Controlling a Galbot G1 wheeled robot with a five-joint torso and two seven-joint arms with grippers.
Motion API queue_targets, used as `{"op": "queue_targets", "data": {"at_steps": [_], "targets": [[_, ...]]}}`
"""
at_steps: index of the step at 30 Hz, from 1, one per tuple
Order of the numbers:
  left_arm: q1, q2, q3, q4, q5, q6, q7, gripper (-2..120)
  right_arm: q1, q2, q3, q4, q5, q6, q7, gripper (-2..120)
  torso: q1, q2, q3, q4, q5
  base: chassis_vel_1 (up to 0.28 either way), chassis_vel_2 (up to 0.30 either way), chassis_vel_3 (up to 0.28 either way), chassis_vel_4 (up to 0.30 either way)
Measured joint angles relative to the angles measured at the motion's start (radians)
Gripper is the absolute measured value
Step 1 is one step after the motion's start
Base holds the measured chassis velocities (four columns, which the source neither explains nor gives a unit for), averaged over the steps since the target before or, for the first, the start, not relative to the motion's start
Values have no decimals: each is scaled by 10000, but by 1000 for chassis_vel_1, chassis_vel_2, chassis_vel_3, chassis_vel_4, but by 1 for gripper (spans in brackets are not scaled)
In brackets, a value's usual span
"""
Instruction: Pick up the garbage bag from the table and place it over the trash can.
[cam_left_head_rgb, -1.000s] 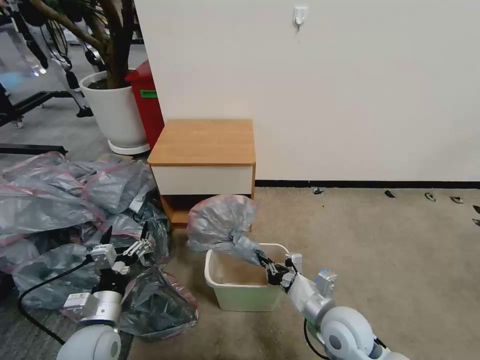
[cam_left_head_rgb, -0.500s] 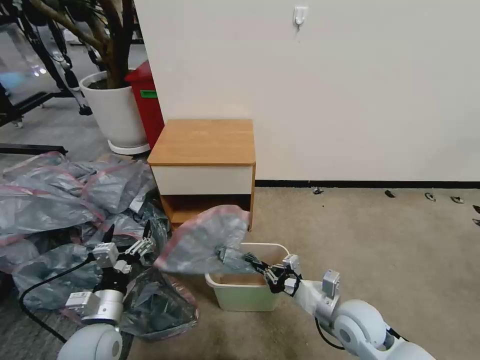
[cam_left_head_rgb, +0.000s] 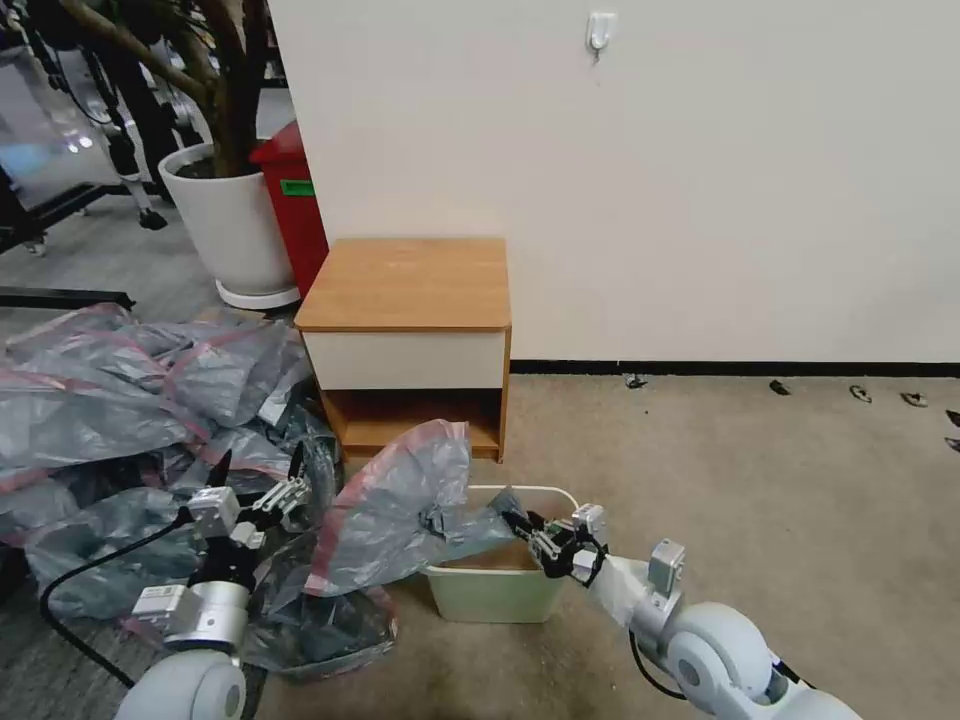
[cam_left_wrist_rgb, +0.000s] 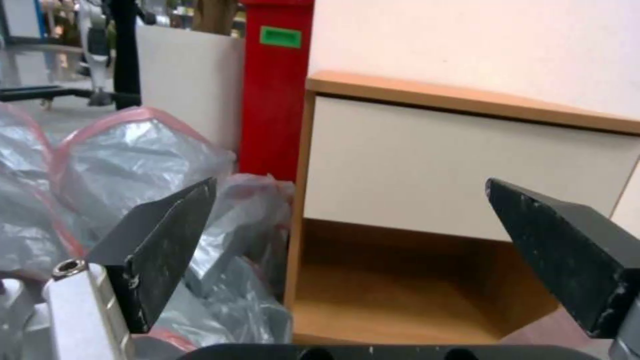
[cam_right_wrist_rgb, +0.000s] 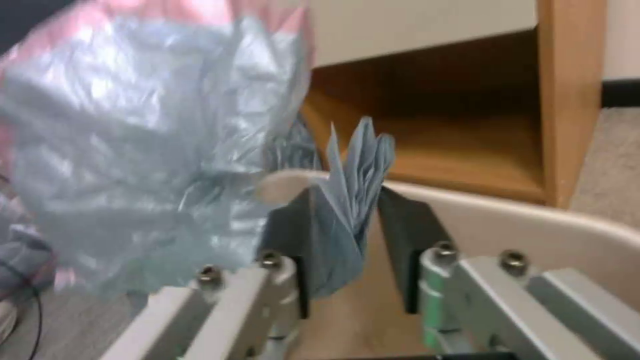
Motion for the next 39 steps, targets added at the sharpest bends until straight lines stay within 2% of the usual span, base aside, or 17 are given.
{"op": "queue_targets", "data": {"at_steps": [8,9,12,13,14,17,21,24,25,27,29,33,34,36,37,38,39], "targets": [[35,213,135,-78,-89,194,7,100,-231,-87,340,306,42,2,139,57,0,0,0,0,0,0,0,0,0],[58,244,201,-82,-121,227,15,100,-357,-62,475,349,20,71,116,65,1,0,0,0,0,0,0,0,0],[80,261,261,-82,-149,250,49,100,-518,-20,628,394,-32,167,75,70,1,0,0,0,0,0,0,0,0],[116,287,330,-103,-221,255,120,100,-694,30,807,484,-115,255,11,78,0,0,0,0,1,0,0,0,0],[116,287,330,-103,-221,255,120,100,-694,30,807,484,-115,255,11,78,0,0,0,0,1,0,0,0,0],[186,449,480,-182,-511,92,511,100,-1092,309,1339,898,-214,528,-46,93,0,-1,0,-1,0,0,0,0,0],[139,602,530,-257,-444,-382,504,100,-1307,828,1876,1192,-298,775,-110,100,1,0,0,1,-1,0,0,0,0],[132,767,592,-566,67,-331,5,100,-1495,1329,2186,1347,-308,926,-206,100,0,0,0,1,-1,0,0,0,0],[136,838,646,-750,205,-75,-293,100,-1566,1533,2295,1391,-307,993,-247,100,1,0,0,0,1,0,0,0,0],[65,1144,807,-1426,73,1451,-790,100,-1819,2083,2597,1524,-281,1206,-359,100,0,0,0,1,3,0,0,0,0],[19,1213,849,-1528,-94,1777,-819,100,-1877,2193,2662,1563,-267,1253,-374,100,0,0,0,1,3,0,0,0,0],[-496,1918,1267,-2444,-2613,4962,-987,100,-2285,2653,3184,1816,-93,1496,-502,100,0,0,0,0,0,0,0,0,0],[-496,1918,1267,-2444,-2613,4962,-987,100,-2285,2653,3184,1816,-93,1496,-502,100,0,0,0,0,0,0,0,0,0],[-1007,2226,1444,-2664,-3596,6759,-1209,100,-2485,2796,3420,1898,4,1679,-602,100,0,0,0,0,2,0,0,0,0],[-1242,2292,1518,-2657,-3831,7332,-1268,100,-2575,2865,3479,1936,29,1763,-648,100,1,0,0,0,0,0,0,0,0],[-1503,2333,1605,-2596,-4044,7768,-1345,100,-2653,2936,3516,1966,45,1835,-680,100,1,0,0,-1,0,0,0,0,0],[-1503,2333,1605,-2596,-4044,7768,-1345,100,-2653,2936,3516,1966,45,1835,-680,100,1,0,0,-1,0,0,0,0,0]]}}
